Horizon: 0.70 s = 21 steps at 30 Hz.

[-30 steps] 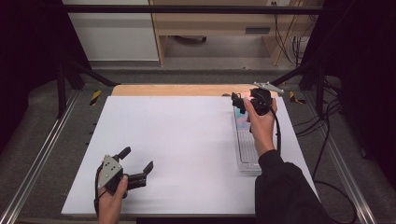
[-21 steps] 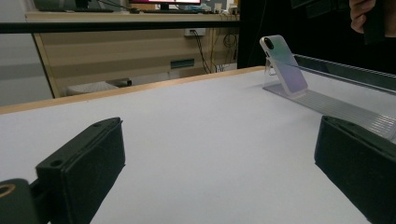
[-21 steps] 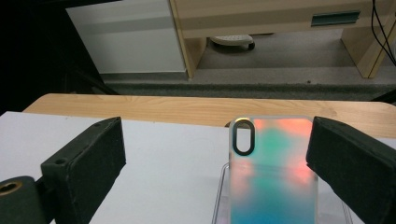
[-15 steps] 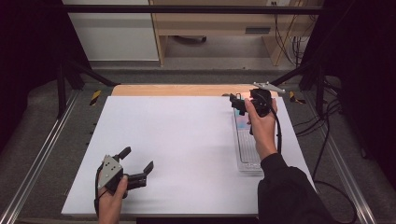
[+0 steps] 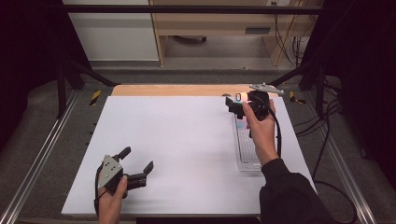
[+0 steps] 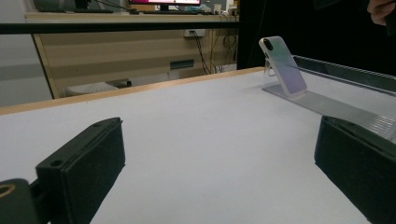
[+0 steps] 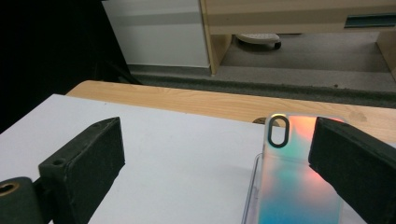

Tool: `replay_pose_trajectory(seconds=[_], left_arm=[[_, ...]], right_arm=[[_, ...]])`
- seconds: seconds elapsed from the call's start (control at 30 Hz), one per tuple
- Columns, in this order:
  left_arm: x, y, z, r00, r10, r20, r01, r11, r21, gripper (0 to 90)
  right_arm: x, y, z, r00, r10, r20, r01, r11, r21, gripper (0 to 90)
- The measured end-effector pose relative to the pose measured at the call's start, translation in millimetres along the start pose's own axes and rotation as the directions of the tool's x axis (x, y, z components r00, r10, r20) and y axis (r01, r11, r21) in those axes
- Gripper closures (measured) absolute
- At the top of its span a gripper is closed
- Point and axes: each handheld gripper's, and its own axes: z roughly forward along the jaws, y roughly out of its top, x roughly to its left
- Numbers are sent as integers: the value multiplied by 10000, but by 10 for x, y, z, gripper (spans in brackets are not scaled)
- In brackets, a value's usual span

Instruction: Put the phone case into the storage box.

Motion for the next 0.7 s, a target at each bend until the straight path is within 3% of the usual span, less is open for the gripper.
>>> replay_pose_trajectory(seconds=[0.7], left_arm=[[1, 1, -10, 10000, -58, -30, 58, 10000, -11, 9]], right_arm=[[133, -39, -199, 9974, -675, -271, 681, 9974, 236, 38]])
